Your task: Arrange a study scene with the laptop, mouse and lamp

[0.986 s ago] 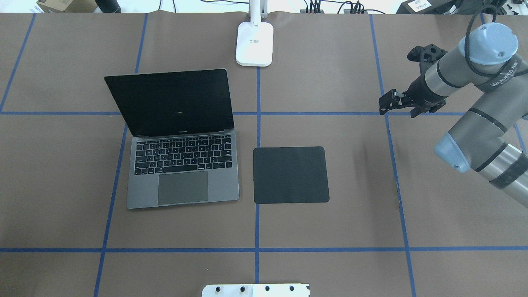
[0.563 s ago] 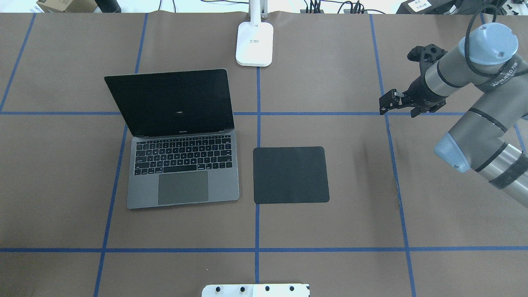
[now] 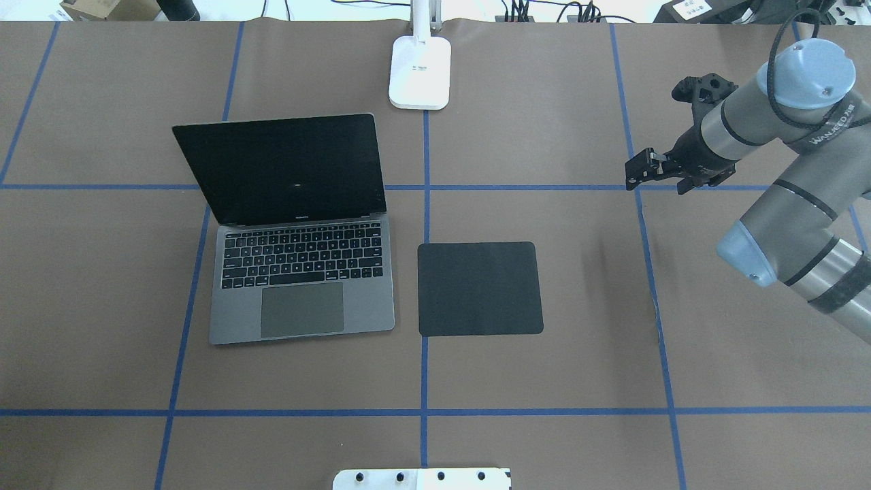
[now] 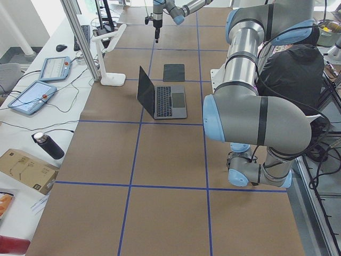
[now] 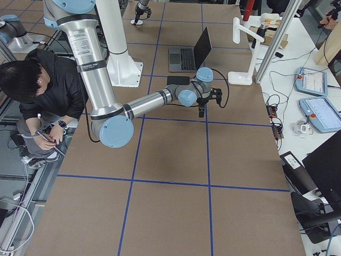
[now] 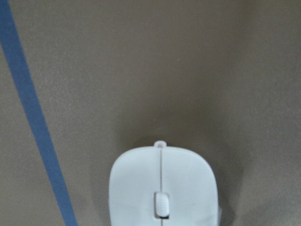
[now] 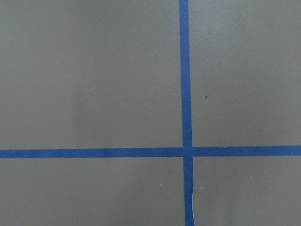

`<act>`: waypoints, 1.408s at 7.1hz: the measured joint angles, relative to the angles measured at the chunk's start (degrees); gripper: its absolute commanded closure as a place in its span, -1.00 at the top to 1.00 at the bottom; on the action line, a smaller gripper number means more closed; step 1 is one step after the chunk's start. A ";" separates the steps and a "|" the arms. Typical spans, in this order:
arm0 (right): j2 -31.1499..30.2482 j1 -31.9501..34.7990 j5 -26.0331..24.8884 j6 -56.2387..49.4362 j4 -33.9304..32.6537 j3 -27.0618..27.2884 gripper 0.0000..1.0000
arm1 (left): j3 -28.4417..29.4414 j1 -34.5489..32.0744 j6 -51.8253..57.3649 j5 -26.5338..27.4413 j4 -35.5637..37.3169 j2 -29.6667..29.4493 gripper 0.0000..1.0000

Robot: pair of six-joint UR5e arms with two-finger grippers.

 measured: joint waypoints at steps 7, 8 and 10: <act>-0.77 -0.69 -0.56 0.07 -0.02 0.89 0.99 | -2.68 -0.78 -3.49 -0.17 -11.17 3.79 -0.54; -0.68 -0.85 -0.54 0.05 -0.06 0.77 0.99 | -5.52 -1.47 -4.00 -0.31 -11.63 4.74 -0.54; -0.71 -1.09 -0.53 -0.01 -0.03 0.41 0.99 | -10.89 -4.28 -4.31 -0.63 -11.53 4.90 -0.54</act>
